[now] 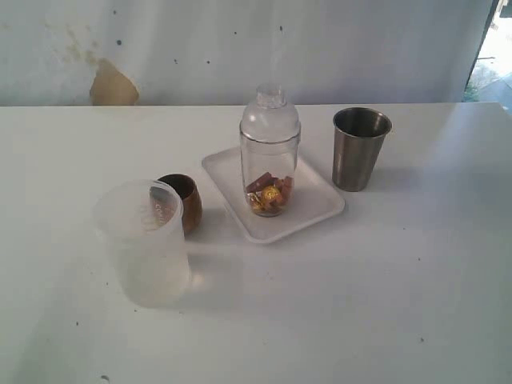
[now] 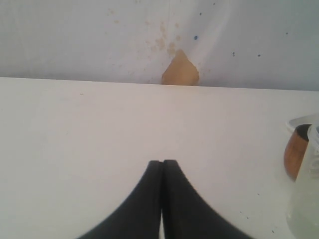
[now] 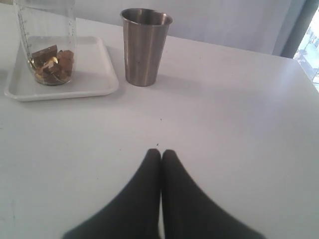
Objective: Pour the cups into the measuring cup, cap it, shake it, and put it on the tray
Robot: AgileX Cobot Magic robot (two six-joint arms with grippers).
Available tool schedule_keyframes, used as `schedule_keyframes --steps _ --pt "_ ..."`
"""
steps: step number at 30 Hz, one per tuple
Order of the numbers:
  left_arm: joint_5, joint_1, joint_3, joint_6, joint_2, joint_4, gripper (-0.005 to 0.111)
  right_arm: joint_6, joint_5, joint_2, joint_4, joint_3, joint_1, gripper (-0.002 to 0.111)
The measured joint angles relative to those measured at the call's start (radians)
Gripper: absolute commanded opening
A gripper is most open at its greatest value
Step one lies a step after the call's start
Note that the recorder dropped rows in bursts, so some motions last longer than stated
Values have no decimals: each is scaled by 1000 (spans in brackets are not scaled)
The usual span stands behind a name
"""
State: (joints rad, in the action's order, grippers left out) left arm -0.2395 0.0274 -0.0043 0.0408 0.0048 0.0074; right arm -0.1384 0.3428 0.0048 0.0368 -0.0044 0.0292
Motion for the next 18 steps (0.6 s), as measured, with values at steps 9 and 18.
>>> schedule_keyframes --steps 9,18 --pt "0 0 0 0 0 0 0 7 1 0 0 0 0 0" --pt "0 0 0 0 0 0 0 7 3 0 0 0 0 0"
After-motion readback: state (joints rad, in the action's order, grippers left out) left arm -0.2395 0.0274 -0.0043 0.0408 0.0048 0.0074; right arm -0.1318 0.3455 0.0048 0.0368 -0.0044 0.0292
